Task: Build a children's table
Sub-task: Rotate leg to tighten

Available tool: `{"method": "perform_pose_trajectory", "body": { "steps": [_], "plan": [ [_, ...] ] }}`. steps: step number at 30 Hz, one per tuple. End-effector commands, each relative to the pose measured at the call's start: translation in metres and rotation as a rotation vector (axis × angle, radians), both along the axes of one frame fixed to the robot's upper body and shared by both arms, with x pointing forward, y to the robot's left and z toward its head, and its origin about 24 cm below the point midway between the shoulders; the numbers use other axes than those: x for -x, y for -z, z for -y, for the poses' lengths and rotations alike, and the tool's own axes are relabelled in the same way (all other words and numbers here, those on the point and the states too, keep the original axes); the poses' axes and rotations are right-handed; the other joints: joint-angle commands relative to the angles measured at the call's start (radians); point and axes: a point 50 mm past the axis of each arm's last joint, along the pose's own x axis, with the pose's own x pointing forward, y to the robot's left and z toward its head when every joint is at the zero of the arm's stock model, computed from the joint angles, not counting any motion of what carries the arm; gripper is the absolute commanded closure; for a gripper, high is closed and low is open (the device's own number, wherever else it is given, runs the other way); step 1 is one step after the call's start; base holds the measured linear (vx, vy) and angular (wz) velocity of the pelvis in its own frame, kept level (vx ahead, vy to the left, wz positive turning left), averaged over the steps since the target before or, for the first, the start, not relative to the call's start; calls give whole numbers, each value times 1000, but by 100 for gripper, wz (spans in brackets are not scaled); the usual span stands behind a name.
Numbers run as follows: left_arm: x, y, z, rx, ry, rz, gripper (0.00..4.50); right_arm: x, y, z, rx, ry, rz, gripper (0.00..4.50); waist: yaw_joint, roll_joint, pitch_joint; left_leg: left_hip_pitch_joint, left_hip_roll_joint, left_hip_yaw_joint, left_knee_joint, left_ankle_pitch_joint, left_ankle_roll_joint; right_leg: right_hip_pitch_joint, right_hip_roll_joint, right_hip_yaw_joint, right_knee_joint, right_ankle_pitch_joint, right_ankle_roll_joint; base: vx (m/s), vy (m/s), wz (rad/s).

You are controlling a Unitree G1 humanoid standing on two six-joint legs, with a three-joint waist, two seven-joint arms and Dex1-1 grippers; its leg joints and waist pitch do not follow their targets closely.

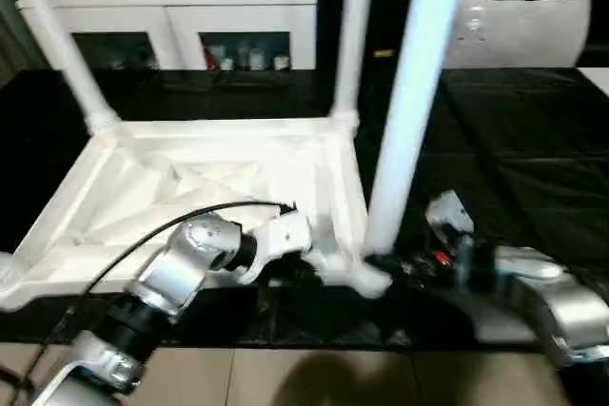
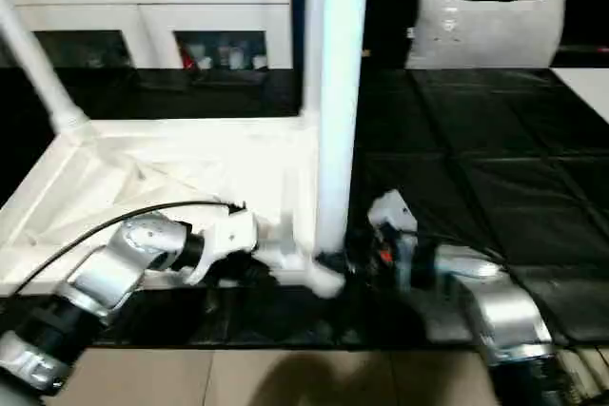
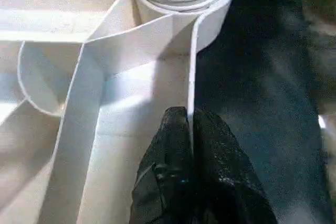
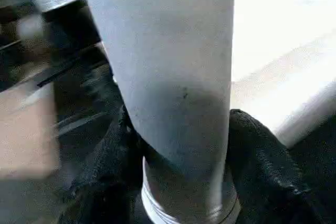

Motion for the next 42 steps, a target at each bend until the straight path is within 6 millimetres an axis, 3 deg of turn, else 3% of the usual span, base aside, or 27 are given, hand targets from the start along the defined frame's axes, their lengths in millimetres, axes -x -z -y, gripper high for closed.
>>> {"method": "perform_pose_trajectory", "body": {
  "steps": [1,2,4,5,6,7,8,13,18,25,30,36,38,39,42],
  "plan": [
    [3,2,30,60,-50,-31,450,-8,6,-24,0,97,-62,250,-15,-14,-32,-23,26,-13,-85,-261,3,59,-60,32,-102,-588,-30,0,0,0],
    [-2,0,37,77,-119,-23,450,-15,11,-27,29,198,-82,250,-20,-11,-32,-23,27,-14,-85,-260,1,55,-61,32,-104,-581,-25,0,0,0],
    [-9,-4,47,103,-217,-8,450,-25,16,-32,61,331,-85,250,-50,-9,-33,-16,22,-13,-78,-301,6,43,-58,27,-114,-582,-30,0,0,0],
    [-12,-5,51,113,-250,-2,450,-29,17,-35,63,370,-77,250,-55,-10,-34,-17,20,-15,-77,-302,9,46,-59,24,-116,-579,-29,0,0,0],
    [-12,-5,51,113,-250,-2,450,-29,17,-35,63,370,-77,250,-58,-11,-37,-26,20,-16,-79,-283,22,54,-61,26,-114,-555,-29,0,0,0],
    [-16,-9,58,133,-299,11,450,-35,15,-39,35,420,-51,195,-60,-11,-38,-24,23,-12,-79,-265,36,48,-62,31,-114,-517,-43,0,0,0],
    [-16,-11,61,138,-306,20,450,-37,14,-41,14,441,-48,182,-62,-11,-40,-25,23,-11,-78,-258,42,49,-61,32,-112,-500,-52,0,0,0],
    [-14,-12,62,133,-270,55,450,-40,4,-40,-40,457,-6,134,-43,-16,-49,-31,30,-4,-75,-128,86,56,-61,46,-87,-331,-122,0,0,0],
    [-14,-9,51,110,-259,67,450,-37,0,-27,-25,408,40,100,-30,-12,-51,-33,34,-2,-71,-66,108,59,-59,49,-70,-210,-165,0,0,0],
    [-11,-1,29,60,-161,81,450,-31,-8,11,25,280,94,48,-16,-8,-47,-27,39,-1,-75,-120,95,56,-61,50,-77,-271,-153,0,0,0],
    [-6,3,15,12,-43,83,450,-24,-17,31,75,121,123,8,-7,-11,-47,-29,38,0,-73,-121,110,58,-62,51,-74,-261,-162,0,0,0],
    [6,4,3,-11,144,59,450,-14,-23,33,82,-108,121,8,3,-14,-46,-26,43,0,-73,-133,113,55,-64,52,-73,-291,-167,0,0,0],
    [7,4,2,-14,160,58,450,-12,-24,33,71,-142,115,42,7,-13,-47,-24,44,1,-73,-130,111,53,-64,53,-71,-290,-172,0,0,0],
    [11,5,-1,-25,210,48,450,-7,-26,31,57,-235,94,42,7,-15,-46,-24,45,1,-73,-129,111,53,-63,53,-71,-288,-173,0,0,0],
    [13,5,-4,-40,261,42,450,-4,-26,30,43,-305,69,68,14,-15,-46,-25,47,1,-73,-128,114,54,-64,54,-68,-282,-177,0,0,0]
  ]
}}
